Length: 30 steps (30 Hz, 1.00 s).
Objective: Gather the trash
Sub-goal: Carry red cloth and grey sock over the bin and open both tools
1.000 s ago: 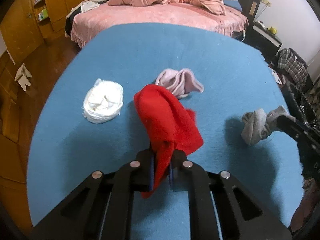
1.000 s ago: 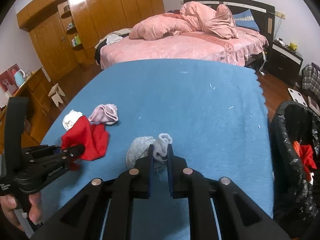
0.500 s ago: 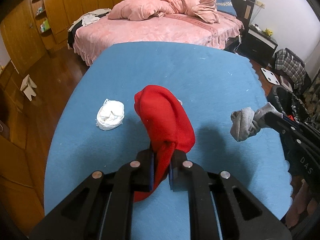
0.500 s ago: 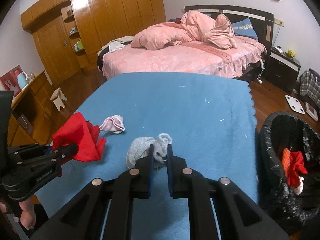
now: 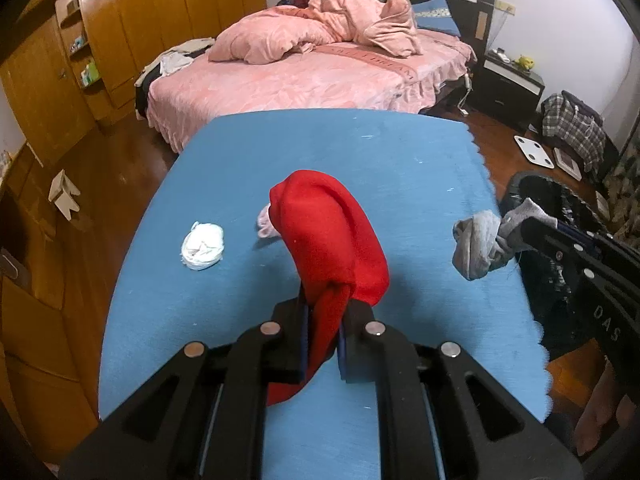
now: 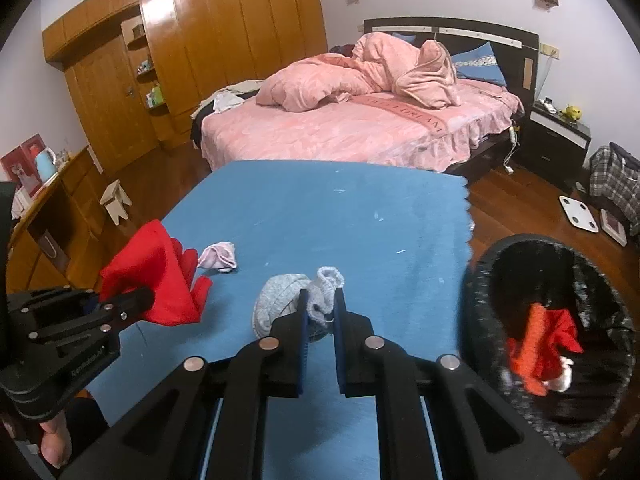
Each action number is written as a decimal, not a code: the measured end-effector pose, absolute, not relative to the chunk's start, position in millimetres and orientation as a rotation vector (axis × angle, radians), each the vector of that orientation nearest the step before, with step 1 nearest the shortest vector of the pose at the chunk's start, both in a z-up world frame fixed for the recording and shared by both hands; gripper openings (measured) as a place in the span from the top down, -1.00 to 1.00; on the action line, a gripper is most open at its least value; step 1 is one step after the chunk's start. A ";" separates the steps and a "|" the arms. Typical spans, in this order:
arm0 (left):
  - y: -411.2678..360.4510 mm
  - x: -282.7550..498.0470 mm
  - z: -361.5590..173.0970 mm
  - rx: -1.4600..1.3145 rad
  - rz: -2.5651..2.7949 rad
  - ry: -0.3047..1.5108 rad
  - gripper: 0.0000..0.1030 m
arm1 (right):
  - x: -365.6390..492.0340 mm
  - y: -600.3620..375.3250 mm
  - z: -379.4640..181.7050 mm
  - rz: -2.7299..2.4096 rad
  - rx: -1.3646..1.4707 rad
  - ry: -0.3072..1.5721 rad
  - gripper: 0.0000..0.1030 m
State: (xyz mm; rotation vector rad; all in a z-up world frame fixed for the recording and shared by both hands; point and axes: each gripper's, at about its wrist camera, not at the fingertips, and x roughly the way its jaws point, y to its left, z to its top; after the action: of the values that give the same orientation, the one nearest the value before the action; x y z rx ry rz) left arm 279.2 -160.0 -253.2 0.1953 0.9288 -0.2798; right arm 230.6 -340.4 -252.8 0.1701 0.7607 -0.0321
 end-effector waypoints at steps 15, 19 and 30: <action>-240.7 243.3 -223.0 0.219 -0.362 0.889 0.81 | 190.8 -420.3 -222.0 -0.115 0.176 0.762 0.79; -263.4 235.5 -217.4 0.221 -0.381 0.883 0.81 | 182.7 -436.9 -215.5 -0.132 0.166 0.758 0.79; -323.0 220.3 -211.0 0.242 -0.437 0.878 0.81 | 161.7 -484.7 -203.2 -0.181 0.158 0.756 0.79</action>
State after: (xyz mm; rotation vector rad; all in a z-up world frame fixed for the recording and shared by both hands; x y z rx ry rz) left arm 220.3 -323.0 -211.0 0.2420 0.8777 -0.4373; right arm 161.7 -484.7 -203.2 0.1581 0.7562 -0.1806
